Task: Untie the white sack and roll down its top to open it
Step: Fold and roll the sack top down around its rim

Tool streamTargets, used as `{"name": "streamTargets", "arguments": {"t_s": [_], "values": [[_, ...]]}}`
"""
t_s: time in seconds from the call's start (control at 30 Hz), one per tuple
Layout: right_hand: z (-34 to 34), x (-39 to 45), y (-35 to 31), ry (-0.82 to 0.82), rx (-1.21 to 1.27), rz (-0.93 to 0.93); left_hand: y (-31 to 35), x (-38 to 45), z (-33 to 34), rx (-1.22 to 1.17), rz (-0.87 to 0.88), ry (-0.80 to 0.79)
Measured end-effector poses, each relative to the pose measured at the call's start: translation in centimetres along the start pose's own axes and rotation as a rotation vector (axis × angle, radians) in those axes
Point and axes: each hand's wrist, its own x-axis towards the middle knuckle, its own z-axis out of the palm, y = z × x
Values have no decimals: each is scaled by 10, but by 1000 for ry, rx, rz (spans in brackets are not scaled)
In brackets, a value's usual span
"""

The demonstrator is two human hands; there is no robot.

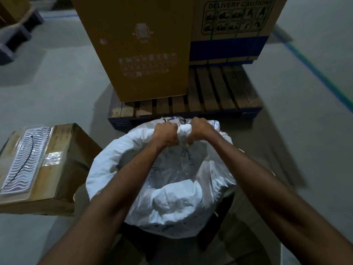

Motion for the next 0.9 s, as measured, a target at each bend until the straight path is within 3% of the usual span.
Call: {"name": "streamTargets", "arguments": {"t_s": [0.1,0.17,0.23,0.3,0.37,0.43,0.53,0.6,0.7,0.77,0.8,0.9], "values": [[21,-12,4,420,-334,-95,-15,16,-24,-247,-73,-320],[36,-20,0,564,-427,-134,-35,26,-42,-320,-35,-481],[43,-19,-2,438,-286,-76,-40,29,-47,-249,-10,-446],[29,-15,-3,163,-28,20,-28,20,-35,-45,6,-147],[2,-10,-4,-91,120,31,-9,7,-16,38,162,121],[-22,-10,-6,-223,103,15,5,1,-3,-22,302,209],[-26,-13,0,-200,83,35,20,11,-7,-134,190,158],[-4,-20,5,86,-17,40,28,19,-10,-129,91,84],[37,-36,11,483,-240,5,22,34,-24,-253,61,-206],[43,-41,15,404,-152,68,17,39,-33,-330,125,-409],[38,-41,16,303,-69,139,16,36,-37,-328,162,-410],[29,2,37,-68,117,136,24,11,-19,-164,288,-103]]}}
